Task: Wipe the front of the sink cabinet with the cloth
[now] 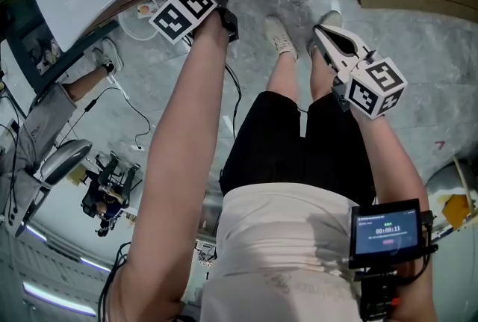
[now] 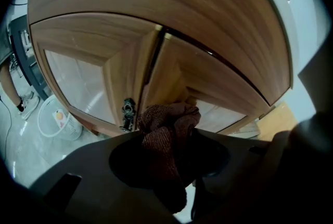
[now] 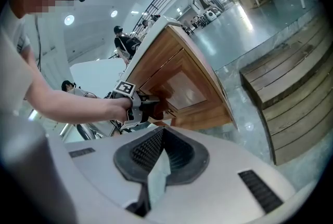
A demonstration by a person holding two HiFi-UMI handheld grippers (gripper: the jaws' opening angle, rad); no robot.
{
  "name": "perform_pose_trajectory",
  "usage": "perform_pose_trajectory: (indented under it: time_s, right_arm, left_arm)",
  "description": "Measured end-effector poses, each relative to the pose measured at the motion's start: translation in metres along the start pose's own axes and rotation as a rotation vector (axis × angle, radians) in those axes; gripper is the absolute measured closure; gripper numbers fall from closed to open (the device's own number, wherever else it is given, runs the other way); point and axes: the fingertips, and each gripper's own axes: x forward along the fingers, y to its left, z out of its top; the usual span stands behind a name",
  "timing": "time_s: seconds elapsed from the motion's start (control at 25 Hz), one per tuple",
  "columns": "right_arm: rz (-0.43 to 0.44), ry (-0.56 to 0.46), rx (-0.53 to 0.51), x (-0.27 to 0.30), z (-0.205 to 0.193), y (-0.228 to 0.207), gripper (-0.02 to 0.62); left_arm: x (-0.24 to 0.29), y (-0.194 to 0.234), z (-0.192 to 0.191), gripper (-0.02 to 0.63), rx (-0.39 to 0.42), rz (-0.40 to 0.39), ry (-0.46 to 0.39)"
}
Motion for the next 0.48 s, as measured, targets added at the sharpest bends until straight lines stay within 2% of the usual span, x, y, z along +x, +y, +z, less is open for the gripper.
perform_pose_trajectory:
  time_s: [0.48]
  right_arm:
    - [-0.035,-0.045,0.056,-0.005,0.008,-0.011,0.583]
  left_arm:
    - [0.015,-0.034,-0.002,0.434,0.062,-0.09,0.002]
